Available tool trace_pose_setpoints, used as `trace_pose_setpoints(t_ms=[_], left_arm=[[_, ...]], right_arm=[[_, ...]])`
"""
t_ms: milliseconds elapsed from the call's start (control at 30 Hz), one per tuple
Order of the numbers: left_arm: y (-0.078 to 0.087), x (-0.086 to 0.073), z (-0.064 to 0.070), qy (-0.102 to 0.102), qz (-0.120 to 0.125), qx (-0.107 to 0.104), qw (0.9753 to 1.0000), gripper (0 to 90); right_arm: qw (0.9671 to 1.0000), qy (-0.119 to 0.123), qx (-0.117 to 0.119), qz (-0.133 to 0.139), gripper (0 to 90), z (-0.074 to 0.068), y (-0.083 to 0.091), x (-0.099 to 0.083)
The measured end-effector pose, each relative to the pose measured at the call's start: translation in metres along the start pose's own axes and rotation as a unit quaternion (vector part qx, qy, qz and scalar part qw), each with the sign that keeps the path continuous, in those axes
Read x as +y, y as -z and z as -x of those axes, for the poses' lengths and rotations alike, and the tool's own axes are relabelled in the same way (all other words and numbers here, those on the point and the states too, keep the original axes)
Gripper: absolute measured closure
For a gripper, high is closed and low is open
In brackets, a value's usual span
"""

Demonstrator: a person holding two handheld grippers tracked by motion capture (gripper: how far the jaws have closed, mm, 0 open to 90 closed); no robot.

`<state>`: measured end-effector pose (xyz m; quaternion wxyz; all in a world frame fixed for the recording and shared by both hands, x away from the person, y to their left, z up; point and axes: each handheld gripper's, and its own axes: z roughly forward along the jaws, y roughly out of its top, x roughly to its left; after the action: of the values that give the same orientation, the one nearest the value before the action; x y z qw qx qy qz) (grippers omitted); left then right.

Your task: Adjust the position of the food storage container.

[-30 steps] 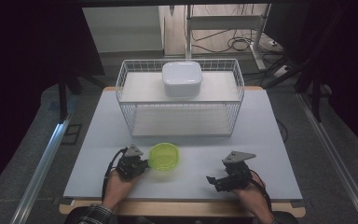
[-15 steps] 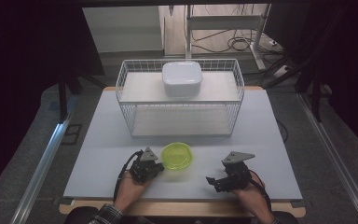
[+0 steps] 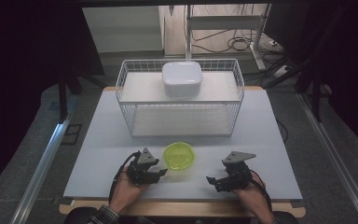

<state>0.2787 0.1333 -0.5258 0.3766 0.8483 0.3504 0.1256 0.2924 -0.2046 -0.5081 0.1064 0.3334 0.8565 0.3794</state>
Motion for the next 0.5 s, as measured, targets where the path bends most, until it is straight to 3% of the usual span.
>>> trace_pose_setpoints(t_ms=[100,267,400,500], left_arm=[[0.009,-0.004,0.003,0.001,0.007,0.0,1.0,29.6],[0.02,-0.01,0.004,0.013,0.019,0.02,0.9995,12.0],[0.027,-0.015,0.001,0.028,0.034,0.02,0.9988,6.4],[0.032,-0.02,0.001,0.026,0.039,0.027,0.9985,5.2]], right_arm=[[1.0,-0.004,0.002,0.002,9.2,0.001,0.0,0.0],[0.9999,-0.012,0.006,0.007,9.0,0.0,0.0,0.0],[0.9998,-0.014,0.011,0.011,8.4,0.001,0.0,0.0],[0.9997,-0.015,0.013,0.014,7.8,0.002,0.001,-0.001]])
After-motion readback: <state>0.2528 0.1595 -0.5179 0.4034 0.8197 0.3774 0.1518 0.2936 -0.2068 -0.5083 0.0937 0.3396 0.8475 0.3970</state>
